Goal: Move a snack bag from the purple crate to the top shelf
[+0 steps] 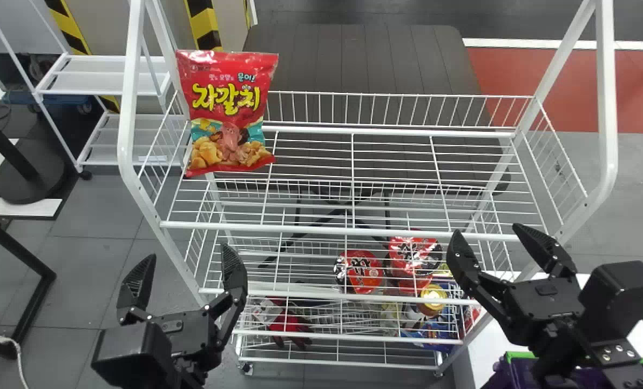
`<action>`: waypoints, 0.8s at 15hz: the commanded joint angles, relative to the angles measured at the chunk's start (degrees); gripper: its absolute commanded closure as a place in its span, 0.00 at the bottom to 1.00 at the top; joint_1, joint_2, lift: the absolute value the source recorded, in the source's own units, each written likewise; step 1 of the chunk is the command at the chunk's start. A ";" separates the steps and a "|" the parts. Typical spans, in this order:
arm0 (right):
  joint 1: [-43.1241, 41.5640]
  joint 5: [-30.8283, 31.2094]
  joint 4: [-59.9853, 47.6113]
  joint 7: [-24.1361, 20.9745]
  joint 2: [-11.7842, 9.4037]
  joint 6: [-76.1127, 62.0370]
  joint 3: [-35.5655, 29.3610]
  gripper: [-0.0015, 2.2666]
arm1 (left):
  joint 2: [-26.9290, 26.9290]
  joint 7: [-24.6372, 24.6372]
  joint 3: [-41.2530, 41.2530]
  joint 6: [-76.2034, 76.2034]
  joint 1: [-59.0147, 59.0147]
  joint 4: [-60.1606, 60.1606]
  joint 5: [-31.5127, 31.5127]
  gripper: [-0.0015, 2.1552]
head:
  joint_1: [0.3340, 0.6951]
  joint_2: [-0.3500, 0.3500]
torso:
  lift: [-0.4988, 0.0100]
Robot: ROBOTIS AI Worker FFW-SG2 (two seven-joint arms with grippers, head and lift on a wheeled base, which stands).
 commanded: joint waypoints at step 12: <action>-0.06 -0.28 -0.11 -0.18 0.00 1.74 -0.11 0.07 | -0.26 0.00 -0.09 -0.18 -0.09 0.77 -0.08 0.04 | 1.00 0.50 | 0.86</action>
